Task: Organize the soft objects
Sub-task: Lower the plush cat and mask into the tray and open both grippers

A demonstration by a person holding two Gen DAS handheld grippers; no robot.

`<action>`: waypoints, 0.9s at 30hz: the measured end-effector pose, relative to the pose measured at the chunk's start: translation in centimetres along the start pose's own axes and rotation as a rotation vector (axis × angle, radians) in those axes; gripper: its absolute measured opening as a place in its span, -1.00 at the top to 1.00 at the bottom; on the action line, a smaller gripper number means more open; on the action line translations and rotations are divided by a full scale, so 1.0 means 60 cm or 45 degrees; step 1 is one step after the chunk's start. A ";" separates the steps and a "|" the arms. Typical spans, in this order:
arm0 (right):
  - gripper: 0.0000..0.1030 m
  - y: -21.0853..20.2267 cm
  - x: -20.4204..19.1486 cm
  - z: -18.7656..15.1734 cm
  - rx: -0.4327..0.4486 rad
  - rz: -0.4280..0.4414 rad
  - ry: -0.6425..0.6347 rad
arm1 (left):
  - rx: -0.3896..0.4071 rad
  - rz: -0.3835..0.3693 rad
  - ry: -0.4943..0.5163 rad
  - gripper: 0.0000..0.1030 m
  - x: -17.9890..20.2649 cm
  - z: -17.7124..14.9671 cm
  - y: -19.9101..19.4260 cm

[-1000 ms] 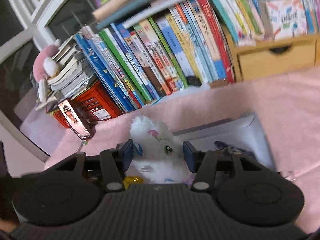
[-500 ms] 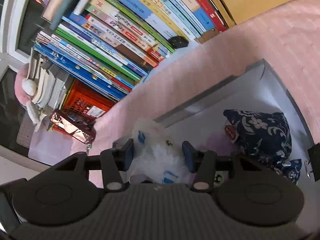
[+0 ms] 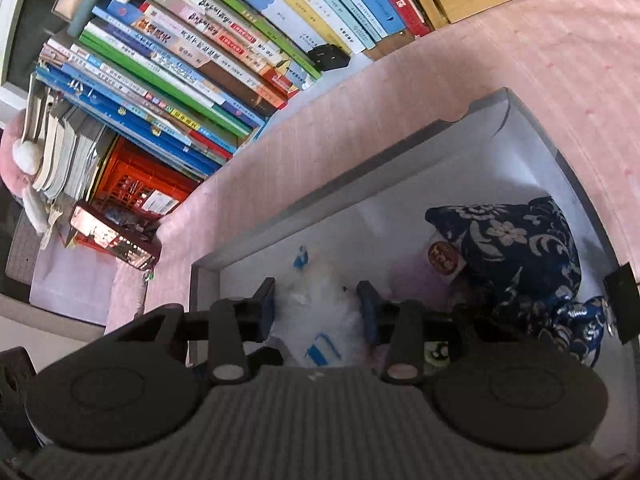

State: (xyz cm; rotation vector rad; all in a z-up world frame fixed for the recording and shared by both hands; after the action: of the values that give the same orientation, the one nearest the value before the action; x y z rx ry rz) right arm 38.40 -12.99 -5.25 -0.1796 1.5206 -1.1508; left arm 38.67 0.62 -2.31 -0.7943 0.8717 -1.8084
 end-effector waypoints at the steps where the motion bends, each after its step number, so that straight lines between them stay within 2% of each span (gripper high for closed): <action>1: -0.09 -0.002 0.000 -0.002 -0.002 -0.001 -0.004 | 0.001 -0.001 0.001 0.26 0.001 0.000 -0.003; 3: -0.23 -0.007 -0.001 -0.005 -0.003 0.009 -0.008 | 0.003 0.002 0.003 0.16 0.003 -0.001 -0.011; 14: -0.52 -0.075 -0.024 -0.025 0.064 0.057 -0.110 | 0.070 0.048 0.057 -0.13 0.021 -0.015 -0.079; 21: -0.65 -0.130 -0.041 -0.054 0.149 0.079 -0.238 | 0.170 0.084 0.123 -0.42 0.045 -0.030 -0.146; 27: -0.70 -0.173 -0.054 -0.090 0.223 0.097 -0.354 | 0.241 0.108 0.153 -0.52 0.055 -0.059 -0.198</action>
State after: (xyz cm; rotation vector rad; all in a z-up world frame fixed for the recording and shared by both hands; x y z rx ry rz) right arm 30.17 -13.08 3.70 -0.1546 1.1676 -1.1407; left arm 29.10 1.93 6.14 -0.5259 0.7849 -1.8458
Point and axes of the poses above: each gripper's, at about its wrist camera, not at the fingertips, and y roughly the way its jaws point, x to its right, z to its top, the point moved 9 cm from there along y, roughly the way its jaws point, and after that the axes turned 15 degrees about y, right-handed, at the moved point
